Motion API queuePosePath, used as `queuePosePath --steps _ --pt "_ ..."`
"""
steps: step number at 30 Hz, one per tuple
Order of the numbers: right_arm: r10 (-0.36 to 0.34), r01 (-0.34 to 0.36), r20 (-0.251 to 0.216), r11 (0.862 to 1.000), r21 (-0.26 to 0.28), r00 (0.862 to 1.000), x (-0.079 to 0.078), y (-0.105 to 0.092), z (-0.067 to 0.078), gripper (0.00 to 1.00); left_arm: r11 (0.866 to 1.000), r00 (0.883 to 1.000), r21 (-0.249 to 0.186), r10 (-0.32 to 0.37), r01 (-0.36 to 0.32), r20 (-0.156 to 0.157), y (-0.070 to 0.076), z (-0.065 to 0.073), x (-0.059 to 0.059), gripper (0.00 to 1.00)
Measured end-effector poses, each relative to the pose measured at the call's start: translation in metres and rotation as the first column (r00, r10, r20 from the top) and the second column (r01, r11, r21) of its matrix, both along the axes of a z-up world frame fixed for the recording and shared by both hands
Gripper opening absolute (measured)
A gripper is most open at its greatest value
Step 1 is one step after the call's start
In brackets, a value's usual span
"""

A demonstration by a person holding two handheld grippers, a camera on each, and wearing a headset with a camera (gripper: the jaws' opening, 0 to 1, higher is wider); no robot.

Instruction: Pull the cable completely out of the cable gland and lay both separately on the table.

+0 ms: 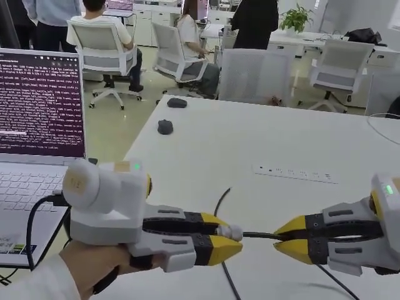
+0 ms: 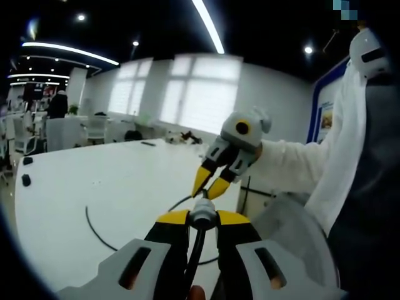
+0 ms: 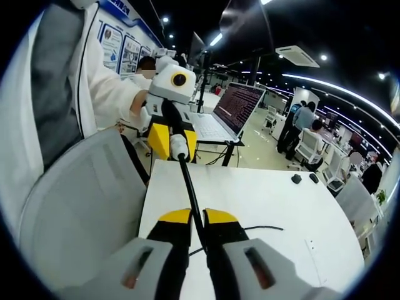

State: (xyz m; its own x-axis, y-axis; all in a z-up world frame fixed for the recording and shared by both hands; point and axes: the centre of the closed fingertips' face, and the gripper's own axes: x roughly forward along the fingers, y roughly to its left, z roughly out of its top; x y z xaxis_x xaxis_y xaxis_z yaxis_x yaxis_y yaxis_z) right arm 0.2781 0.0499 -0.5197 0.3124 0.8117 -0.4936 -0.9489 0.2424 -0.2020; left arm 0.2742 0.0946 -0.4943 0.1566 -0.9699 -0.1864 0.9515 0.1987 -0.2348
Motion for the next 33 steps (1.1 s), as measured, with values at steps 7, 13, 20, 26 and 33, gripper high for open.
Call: queuePosePath --steps 7,13,20,26,33 --pt "-0.002 0.002 -0.001 1.000 0.021 1.000 -0.001 0.004 0.005 0.14 1.000 1.000 0.013 -0.014 0.014 0.014 -0.002 0.000 -0.002 0.16" --pt "0.033 -0.033 0.021 0.999 0.028 0.999 -0.003 0.020 0.010 0.17 1.000 1.000 0.022 -0.013 0.012 0.015 -0.004 -0.001 -0.001 0.16" --pt "0.069 -0.070 0.033 0.996 0.047 0.997 -0.006 0.034 0.014 0.15 1.000 1.000 0.020 -0.015 0.014 0.020 -0.004 0.001 -0.002 0.16" --pt "0.081 -0.083 0.040 0.995 0.049 0.996 -0.006 0.037 0.015 0.07 1.000 1.000 0.023 -0.019 0.018 0.018 -0.005 -0.001 -0.003 0.16" --pt "0.082 -0.084 0.036 0.995 0.047 0.996 -0.007 0.036 0.014 0.06 1.000 1.000 0.019 -0.019 0.019 0.015 -0.005 -0.001 -0.003 0.17"
